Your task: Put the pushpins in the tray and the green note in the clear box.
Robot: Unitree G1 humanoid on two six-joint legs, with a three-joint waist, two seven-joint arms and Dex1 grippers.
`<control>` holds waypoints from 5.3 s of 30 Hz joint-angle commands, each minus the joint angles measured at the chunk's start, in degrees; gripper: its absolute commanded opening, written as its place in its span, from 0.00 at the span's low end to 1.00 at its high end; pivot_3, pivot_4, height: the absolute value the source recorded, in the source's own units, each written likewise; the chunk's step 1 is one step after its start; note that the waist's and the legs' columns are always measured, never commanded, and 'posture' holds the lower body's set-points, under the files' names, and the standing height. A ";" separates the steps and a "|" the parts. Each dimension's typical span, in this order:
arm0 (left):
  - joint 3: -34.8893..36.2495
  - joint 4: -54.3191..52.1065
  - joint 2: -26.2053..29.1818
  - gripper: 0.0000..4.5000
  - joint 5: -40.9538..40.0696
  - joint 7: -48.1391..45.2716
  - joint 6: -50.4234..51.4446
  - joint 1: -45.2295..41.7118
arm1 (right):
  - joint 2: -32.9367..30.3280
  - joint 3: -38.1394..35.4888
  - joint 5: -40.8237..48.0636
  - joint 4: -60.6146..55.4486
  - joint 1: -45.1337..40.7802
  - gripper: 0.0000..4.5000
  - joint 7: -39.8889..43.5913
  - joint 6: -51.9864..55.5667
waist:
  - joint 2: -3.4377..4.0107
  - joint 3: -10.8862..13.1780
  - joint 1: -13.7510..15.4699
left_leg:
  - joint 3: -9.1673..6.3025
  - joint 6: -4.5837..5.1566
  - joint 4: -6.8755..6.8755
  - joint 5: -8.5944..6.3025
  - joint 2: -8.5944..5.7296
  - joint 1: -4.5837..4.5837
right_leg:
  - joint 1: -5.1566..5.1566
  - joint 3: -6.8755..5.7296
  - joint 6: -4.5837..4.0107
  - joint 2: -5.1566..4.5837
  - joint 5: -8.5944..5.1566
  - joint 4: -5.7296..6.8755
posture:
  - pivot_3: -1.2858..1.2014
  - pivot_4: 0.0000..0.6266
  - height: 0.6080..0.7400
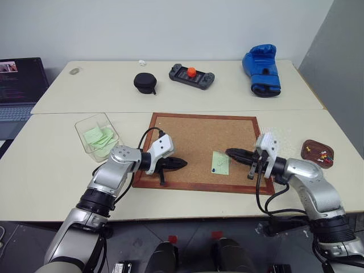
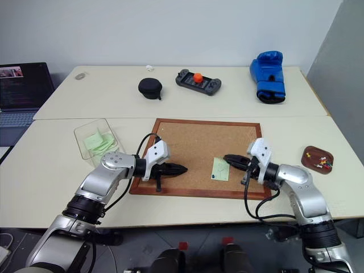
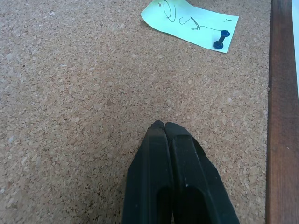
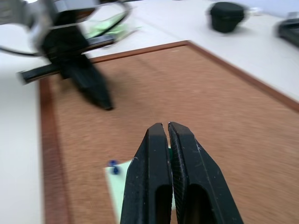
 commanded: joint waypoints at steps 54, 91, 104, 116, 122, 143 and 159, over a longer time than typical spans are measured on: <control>-1.76 1.76 -0.16 0.00 1.50 -0.76 0.02 0.76 | -7.50 -22.36 -5.76 25.24 -5.72 0.66 -30.44 3.87 | 0.07 -0.04 -0.07 | 0.23 0.02 -0.02 -0.01 -0.05 0.05 | 0.01 0.17 0.00 -0.01 0.01 0.01 | 0.52 0.24 1.00; -1.58 0.46 0.42 0.00 1.60 -0.80 0.67 1.21 | 6.69 14.35 -6.91 9.00 -3.88 0.66 2.75 -6.64 | 0.12 -0.07 -0.06 | 0.06 0.02 0.00 -0.01 -0.04 0.04 | 0.00 0.01 0.01 0.02 0.00 -0.01 | 0.52 0.24 1.00; -1.79 0.13 0.29 0.00 1.45 -0.59 0.78 1.30 | 6.32 14.02 -7.93 10.38 -3.85 0.06 2.94 -7.04 | 0.12 -0.07 -0.06 | 0.05 0.02 0.01 -0.01 -0.04 0.03 | 0.00 0.02 0.01 0.02 0.00 -0.01 | 0.52 0.24 1.00; -1.84 0.31 0.13 0.00 1.51 -0.46 0.66 1.30 | 5.36 11.17 -5.77 4.59 -5.85 0.00 2.97 -5.03 | 0.12 -0.07 -0.06 | 0.05 0.02 0.02 -0.01 -0.04 0.02 | 0.00 0.02 0.01 0.02 0.00 -0.01 | 0.52 0.24 1.00; -1.88 0.39 -0.04 0.00 1.51 -0.32 0.60 1.56 | 3.68 9.55 -4.05 -0.19 -7.01 0.00 3.27 -1.62 | 0.11 -0.08 -0.05 | 0.02 0.02 0.02 -0.01 -0.03 0.01 | -0.02 0.01 0.01 0.01 0.00 -0.01 | 0.52 0.24 1.00; 14.48 -19.01 -1.93 0.40 -17.16 7.29 21.32 -1.31 | 9.96 -0.07 1.37 -1.48 -15.55 0.00 -10.16 7.76 | -0.06 0.07 -0.14 | -0.39 0.01 -0.01 -0.01 0.09 -0.19 | -0.21 -0.04 0.00 -0.01 0.01 0.02 | 0.52 0.24 1.00; 13.29 -26.68 -12.77 0.82 -20.49 21.86 22.47 0.12 | 12.33 1.80 0.09 -4.41 -17.68 0.00 -15.44 5.97 | -0.06 0.07 -0.05 | -0.38 0.01 0.00 0.00 0.02 -0.21 | -0.19 -0.01 0.00 -0.10 0.01 -0.01 | 0.52 0.24 1.00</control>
